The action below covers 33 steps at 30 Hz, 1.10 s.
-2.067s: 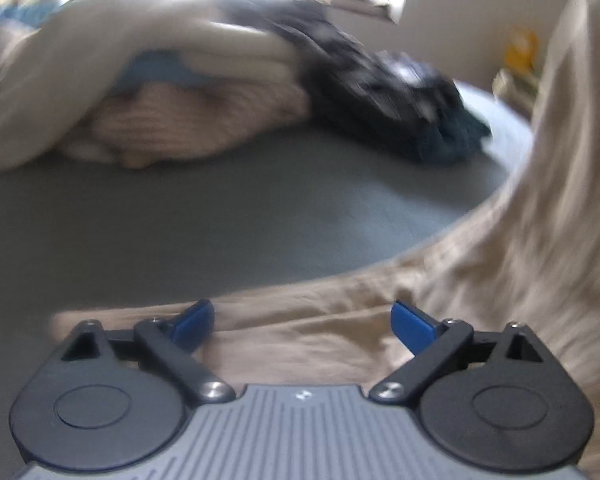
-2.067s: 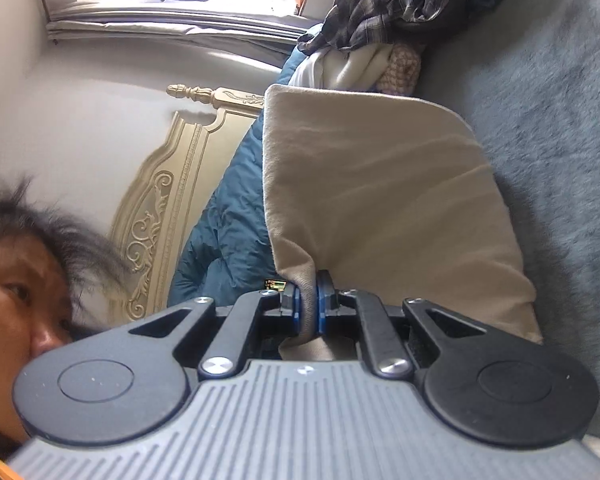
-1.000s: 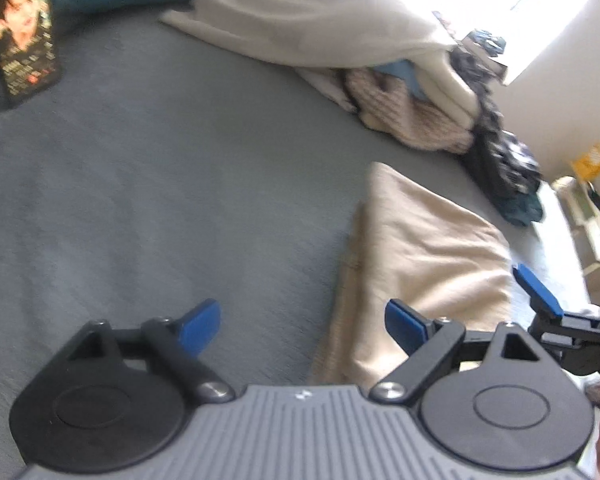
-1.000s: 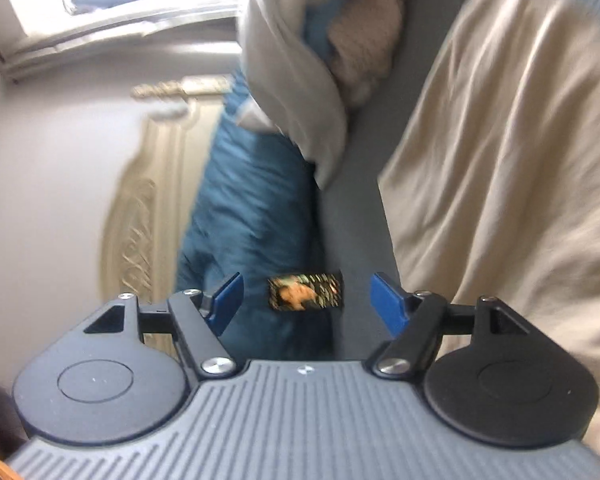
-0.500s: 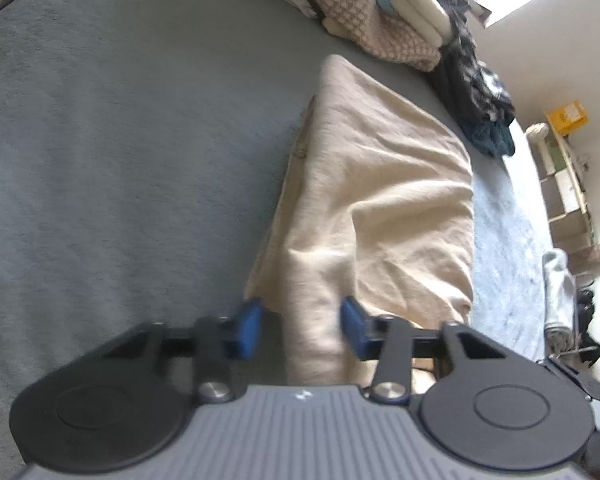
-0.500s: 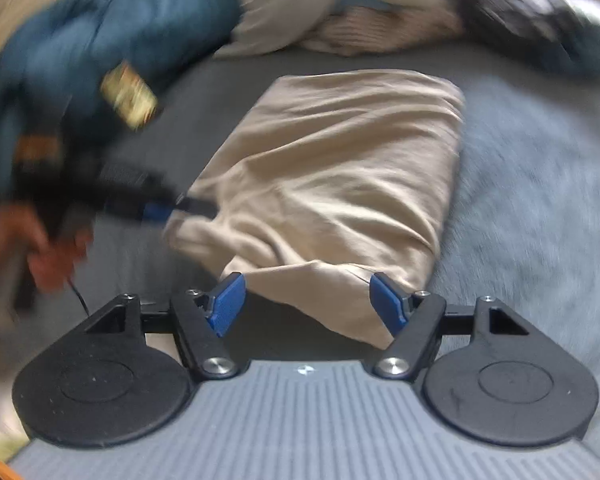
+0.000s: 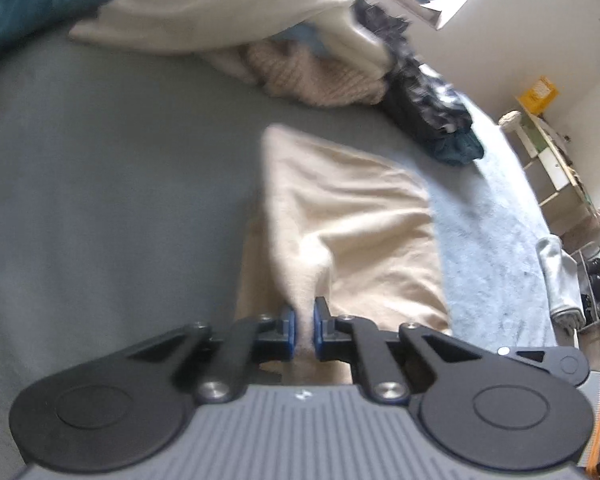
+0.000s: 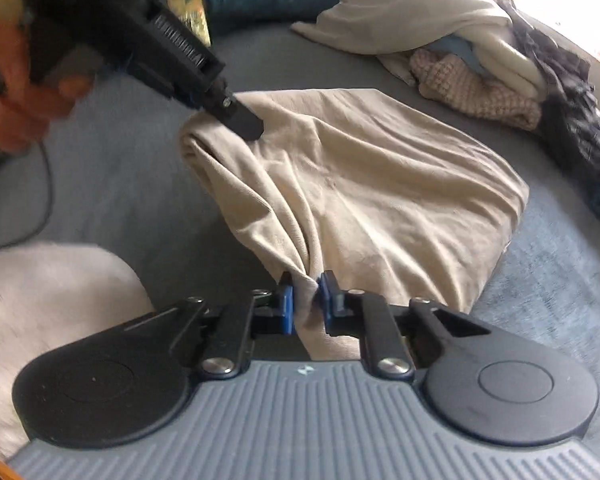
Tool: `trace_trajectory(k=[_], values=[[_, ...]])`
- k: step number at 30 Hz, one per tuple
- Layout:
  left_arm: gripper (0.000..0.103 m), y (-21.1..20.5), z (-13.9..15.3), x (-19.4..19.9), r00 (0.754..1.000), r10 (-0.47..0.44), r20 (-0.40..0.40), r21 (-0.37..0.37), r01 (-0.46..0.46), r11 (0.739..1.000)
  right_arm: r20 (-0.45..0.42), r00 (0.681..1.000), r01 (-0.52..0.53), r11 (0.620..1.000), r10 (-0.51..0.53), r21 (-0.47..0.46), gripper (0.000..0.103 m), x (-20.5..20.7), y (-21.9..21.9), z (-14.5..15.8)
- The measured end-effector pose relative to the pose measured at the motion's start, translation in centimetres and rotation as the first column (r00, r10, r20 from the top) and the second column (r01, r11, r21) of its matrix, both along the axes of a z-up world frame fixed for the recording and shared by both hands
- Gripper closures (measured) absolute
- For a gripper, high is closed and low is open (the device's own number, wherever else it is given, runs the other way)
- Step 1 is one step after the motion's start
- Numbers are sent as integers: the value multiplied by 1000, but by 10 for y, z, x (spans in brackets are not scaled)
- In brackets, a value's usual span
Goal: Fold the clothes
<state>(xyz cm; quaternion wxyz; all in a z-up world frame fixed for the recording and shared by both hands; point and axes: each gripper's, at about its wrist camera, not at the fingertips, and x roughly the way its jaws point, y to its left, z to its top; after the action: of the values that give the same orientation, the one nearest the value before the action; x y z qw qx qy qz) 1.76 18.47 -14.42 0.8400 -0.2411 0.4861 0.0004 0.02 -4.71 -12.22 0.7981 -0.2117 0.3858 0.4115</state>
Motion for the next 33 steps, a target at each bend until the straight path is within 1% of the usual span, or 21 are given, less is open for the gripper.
trace_trajectory(k=[1, 2, 4, 5, 6, 7, 9, 10, 11, 14, 16, 17, 19, 20, 21, 23, 24, 26, 29, 32, 33], values=[[93, 3, -13, 0, 999, 4, -36, -6, -4, 1000, -5, 1000, 2, 1000, -2, 1, 91, 0, 2, -4], [89, 5, -26, 1, 998, 7, -68, -6, -7, 1000, -7, 1000, 7, 1000, -7, -13, 90, 1, 5, -13], [74, 6, -45, -1, 994, 14, -109, 22, -12, 1000, -35, 999, 11, 999, -13, -37, 84, 4, 9, -31], [62, 6, -47, -3, 994, 21, -109, 44, -16, 999, -51, 999, 10, 999, -12, -47, 82, 4, 10, -39], [57, 6, -44, -6, 996, 17, -92, 65, -11, 998, -63, 998, 7, 998, -11, -54, 81, 4, 11, -45], [53, 5, -38, -9, 997, 4, -71, 89, 3, 996, -56, 998, 0, 999, -3, -49, 80, 2, 10, -40], [42, 6, -25, -14, 999, 0, -44, 163, 7, 987, -85, 996, 0, 1000, -1, -11, 70, 1, 0, -28], [41, 7, -18, -16, 999, 5, -32, 202, 1, 979, -103, 995, 9, 1000, -8, 9, 67, 2, -7, -21], [41, 7, -11, -19, 1000, 10, -16, 236, -6, 972, -116, 993, 26, 999, -22, 31, 62, 4, -16, -14], [41, 7, 12, -19, 997, 12, 78, 286, -34, 958, -171, 978, 138, 983, -116, 124, 60, 20, -52, 5], [36, 3, 22, -7, 990, 0, 139, 292, -41, 956, -263, 936, 291, 936, -235, 199, 59, 38, -82, 6], [32, -2, 26, 4, 987, -16, 157, 287, -30, 958, -313, 904, 369, 901, -291, 228, 58, 47, -96, 6], [30, -18, 28, 34, 983, -57, 172, 279, 7, 960, -418, 819, 513, 827, -392, 229, 57, 59, -118, -10], [26, -27, 28, 49, 982, -90, 169, 274, 41, 961, -470, 770, 575, 789, -433, 215, 57, 64, -126, -20], [19, -37, 27, 67, 977, -137, 165, 265, 90, 960, -521, 717, 630, 750, -463, 200, 56, 69, -134, -30], [13, -64, 20, 105, 961, -226, 161, 267, 178, 947, -627, 629, 691, 700, -459, 181, 53, 75, -141, -54], [13, -79, 15, 123, 950, -269, 158, 290, 216, 932, -667, 591, 714, 679, -453, 171, 52, 77, -144, -65], [13, -109, 5, 154, 931, -336, 142, 348, 271, 897, -723, 538, 745, 646, -433, 167, 49, 79, -147, -81], [13, -146, -15, 192, 906, -411, 99, 405, 341, 849, -768, 508, 763, 617, -389, 192, 47, 81, -153, -91], [14, -172, -43, 213, 883, -468, 41, 462, 399, 792, -790, 508, 750, 627, -343, 210, 47, 81, -157, -96], [14, -173, -50, 214, 883, -468, 29, 473, 401, 785, -802, 501, 750, 625, -326, 214, 47, 81, -159, -98]])
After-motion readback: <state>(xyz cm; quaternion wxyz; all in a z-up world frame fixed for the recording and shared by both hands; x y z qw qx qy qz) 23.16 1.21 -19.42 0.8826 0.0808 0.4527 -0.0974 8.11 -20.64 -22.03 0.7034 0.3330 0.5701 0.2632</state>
